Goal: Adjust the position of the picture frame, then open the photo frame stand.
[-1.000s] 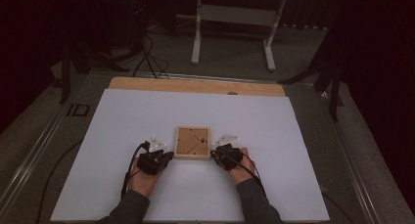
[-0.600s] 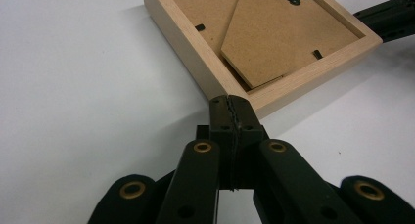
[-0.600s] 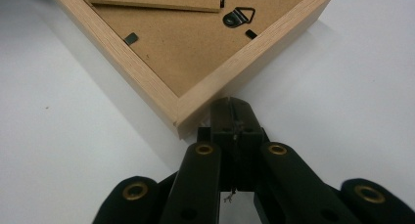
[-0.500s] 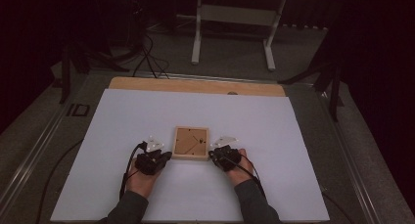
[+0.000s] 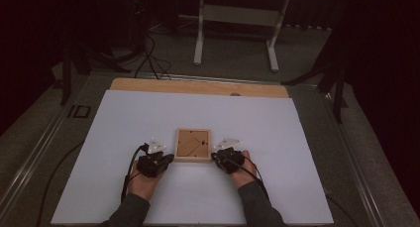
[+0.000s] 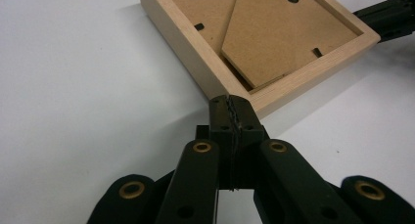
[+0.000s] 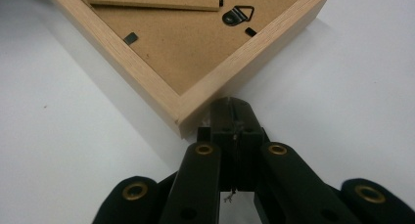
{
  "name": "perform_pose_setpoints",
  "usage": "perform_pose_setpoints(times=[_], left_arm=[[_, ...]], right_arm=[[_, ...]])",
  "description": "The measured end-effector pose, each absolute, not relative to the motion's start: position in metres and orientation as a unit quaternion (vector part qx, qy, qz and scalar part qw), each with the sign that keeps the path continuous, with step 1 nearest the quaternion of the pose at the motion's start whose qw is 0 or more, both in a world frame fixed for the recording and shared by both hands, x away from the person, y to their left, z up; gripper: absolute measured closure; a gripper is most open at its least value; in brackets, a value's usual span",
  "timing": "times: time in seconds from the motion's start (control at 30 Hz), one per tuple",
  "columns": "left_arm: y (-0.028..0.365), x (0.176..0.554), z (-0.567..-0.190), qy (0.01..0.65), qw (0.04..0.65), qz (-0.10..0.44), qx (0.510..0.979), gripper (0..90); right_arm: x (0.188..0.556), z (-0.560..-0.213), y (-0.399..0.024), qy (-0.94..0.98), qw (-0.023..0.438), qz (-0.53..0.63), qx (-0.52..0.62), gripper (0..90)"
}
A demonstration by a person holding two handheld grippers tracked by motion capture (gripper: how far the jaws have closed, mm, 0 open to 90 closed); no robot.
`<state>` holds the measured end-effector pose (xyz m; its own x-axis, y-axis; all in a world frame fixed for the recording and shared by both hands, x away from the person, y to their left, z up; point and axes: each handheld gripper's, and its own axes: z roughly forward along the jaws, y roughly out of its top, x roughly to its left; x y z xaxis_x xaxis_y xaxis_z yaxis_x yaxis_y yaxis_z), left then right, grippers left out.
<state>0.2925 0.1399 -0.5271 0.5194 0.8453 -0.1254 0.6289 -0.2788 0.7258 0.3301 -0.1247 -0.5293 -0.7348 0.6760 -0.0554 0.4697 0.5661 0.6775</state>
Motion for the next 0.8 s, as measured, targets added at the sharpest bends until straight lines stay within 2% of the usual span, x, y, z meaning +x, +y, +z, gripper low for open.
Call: perform_pose_setpoints(times=[0.23,0.57,0.8], left_arm=[[0.141,0.294,-0.527,0.470,0.375,0.141,0.786,89.1],[0.143,0.295,-0.526,0.472,0.379,0.143,0.783,83.5],[0.143,0.293,-0.522,0.470,0.383,0.163,0.778,71.4]], right_arm=[[0.329,-0.529,-0.124,0.874,0.157,0.328,0.323,89.5],[0.328,-0.520,-0.132,0.865,0.169,0.344,0.325,86.5],[0.327,-0.514,-0.138,0.856,0.178,0.361,0.325,86.5]])
